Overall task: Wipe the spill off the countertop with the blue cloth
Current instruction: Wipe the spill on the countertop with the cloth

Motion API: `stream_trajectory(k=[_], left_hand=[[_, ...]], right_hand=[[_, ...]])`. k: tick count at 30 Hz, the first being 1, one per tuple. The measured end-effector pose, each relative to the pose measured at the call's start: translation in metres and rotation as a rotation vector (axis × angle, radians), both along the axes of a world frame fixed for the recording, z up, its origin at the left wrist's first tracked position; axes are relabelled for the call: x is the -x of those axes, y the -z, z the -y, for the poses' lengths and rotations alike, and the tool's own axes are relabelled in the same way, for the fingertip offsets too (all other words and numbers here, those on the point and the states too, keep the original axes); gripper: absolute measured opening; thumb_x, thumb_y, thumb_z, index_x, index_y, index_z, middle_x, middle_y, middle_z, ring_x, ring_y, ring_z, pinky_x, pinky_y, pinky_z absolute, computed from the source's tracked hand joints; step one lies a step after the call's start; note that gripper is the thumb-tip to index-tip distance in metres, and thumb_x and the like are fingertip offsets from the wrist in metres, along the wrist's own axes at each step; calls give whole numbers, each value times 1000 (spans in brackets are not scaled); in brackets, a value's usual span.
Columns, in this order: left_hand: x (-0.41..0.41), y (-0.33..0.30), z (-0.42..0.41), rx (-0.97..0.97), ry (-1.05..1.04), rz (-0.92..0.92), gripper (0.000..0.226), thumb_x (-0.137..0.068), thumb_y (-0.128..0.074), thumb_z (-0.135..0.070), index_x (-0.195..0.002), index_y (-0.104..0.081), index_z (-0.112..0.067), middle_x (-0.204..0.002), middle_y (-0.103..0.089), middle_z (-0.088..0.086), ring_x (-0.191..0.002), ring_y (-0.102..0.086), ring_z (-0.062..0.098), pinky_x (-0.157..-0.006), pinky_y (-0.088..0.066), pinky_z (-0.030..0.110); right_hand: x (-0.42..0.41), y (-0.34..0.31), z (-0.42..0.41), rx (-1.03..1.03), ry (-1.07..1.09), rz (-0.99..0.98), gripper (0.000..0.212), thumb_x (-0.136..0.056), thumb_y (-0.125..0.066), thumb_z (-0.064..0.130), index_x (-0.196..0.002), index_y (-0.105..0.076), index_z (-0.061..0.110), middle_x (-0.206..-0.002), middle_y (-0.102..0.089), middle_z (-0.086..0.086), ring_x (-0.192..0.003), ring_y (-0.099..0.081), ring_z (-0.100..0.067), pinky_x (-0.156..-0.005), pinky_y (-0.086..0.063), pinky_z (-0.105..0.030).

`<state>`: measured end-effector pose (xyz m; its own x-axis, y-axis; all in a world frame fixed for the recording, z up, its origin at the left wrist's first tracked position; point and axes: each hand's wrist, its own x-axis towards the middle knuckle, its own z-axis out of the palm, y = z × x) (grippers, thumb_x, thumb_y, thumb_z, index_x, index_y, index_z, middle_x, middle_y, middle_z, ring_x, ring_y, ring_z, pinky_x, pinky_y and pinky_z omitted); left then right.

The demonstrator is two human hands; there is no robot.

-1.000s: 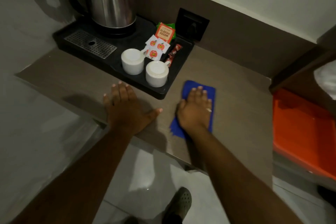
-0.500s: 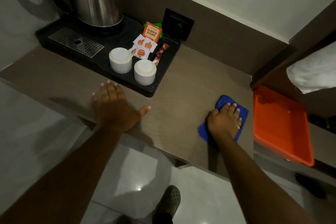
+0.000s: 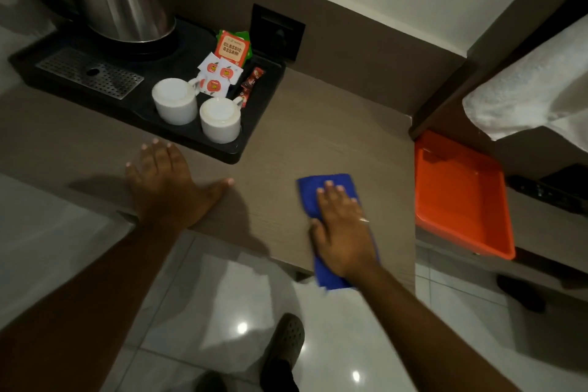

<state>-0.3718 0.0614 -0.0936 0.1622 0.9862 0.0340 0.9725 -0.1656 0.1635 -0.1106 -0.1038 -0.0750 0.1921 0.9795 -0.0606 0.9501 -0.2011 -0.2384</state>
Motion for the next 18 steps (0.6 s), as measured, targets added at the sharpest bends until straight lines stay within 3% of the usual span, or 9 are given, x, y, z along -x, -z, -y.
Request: stream_trajectory(k=[4,9,11,14,16,18], left_hand=[[-1,3,-8,32,-15,-26,138,-59,-16,-102,-145,-30,5,-154,-29,32,-141,-27,49,-110,-23,68],[-2,9,-10,31,-20,-21,136,-61,-25,-102,-142,-33,7,-150,-34,34,-137,-31,51,-107,-25,70],[-2,8,-11,44,-33,-13,137,-61,-22,-103,-144,-30,6,-153,-30,32,-140,-27,49,-109,-22,70],[-2,7,-12,64,-44,4,139,-59,-16,-103,-148,-24,4,-156,-24,30,-143,-21,47,-113,-19,69],[-1,7,-11,58,-24,9,139,-59,-14,-102,-147,-24,5,-155,-25,32,-142,-21,48,-112,-20,69],[-1,6,-9,61,-16,14,137,-61,-15,-102,-145,-25,6,-154,-26,33,-142,-22,49,-111,-19,70]], right_hand=[[-46,-2,27,-12,445,61,61,-98,-35,36,-150,-19,10,-160,-15,-12,-148,-11,-28,-120,-10,-47],[12,2,-33,56,860,-9,67,-97,-30,38,-149,-10,2,-160,-6,-20,-148,-2,-34,-119,-3,-49],[45,7,-58,45,706,8,68,-98,-28,40,-150,-8,2,-160,-4,-20,-148,0,-33,-119,0,-49],[71,8,-56,17,110,22,66,-98,-22,47,-151,-12,10,-161,-5,-11,-149,0,-26,-121,-1,-45],[37,1,-39,40,-270,41,61,-98,-26,47,-151,-19,17,-161,-12,-5,-149,-6,-22,-121,-7,-45],[-17,-2,-25,47,-404,47,56,-99,-32,42,-150,-25,19,-159,-19,-3,-148,-13,-21,-120,-9,-43]])
